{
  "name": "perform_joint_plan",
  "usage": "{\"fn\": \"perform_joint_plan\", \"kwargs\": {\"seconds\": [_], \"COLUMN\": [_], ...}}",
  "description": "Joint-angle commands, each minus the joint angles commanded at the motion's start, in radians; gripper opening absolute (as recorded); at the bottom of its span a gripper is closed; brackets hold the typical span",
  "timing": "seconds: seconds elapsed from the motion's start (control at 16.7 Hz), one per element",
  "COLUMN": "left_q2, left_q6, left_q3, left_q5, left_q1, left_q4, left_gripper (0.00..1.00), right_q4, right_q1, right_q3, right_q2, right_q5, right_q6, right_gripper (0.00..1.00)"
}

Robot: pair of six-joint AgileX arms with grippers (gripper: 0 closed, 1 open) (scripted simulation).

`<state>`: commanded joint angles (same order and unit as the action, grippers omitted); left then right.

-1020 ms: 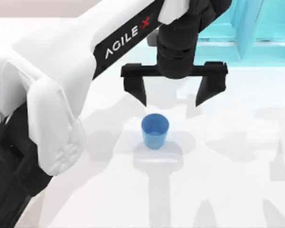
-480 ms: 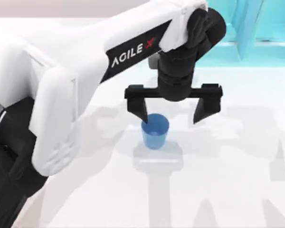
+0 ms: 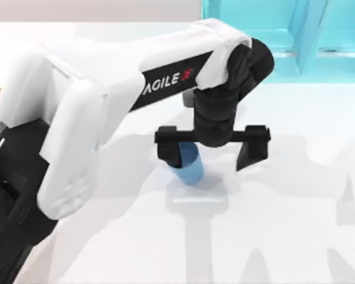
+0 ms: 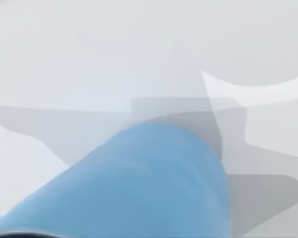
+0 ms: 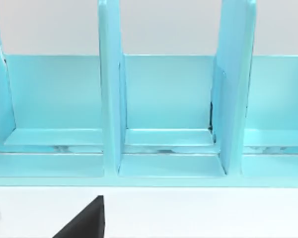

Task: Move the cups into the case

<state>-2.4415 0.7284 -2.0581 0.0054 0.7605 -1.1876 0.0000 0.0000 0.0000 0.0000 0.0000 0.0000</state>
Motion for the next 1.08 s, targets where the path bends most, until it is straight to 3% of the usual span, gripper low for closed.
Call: {"fn": "perform_joint_plan", "kwargs": {"seconds": [0.06, 0.84, 1.08], "left_q2": [0.000, 0.000, 0.000], "left_q6": [0.000, 0.000, 0.000], "left_q3": [0.000, 0.000, 0.000], "left_q5": [0.000, 0.000, 0.000], "left_q1": [0.000, 0.000, 0.000], "left_q4": [0.000, 0.000, 0.000], "left_gripper": [1.00, 0.02, 0.00], "right_q4": [0.000, 0.000, 0.000], "right_q1": [0.000, 0.000, 0.000], "right_q3": [0.000, 0.000, 0.000], "right_q2": [0.000, 0.000, 0.000], "right_q5": [0.000, 0.000, 0.000], "right_q6": [0.000, 0.000, 0.000], "right_gripper": [1.00, 1.00, 1.00]}}
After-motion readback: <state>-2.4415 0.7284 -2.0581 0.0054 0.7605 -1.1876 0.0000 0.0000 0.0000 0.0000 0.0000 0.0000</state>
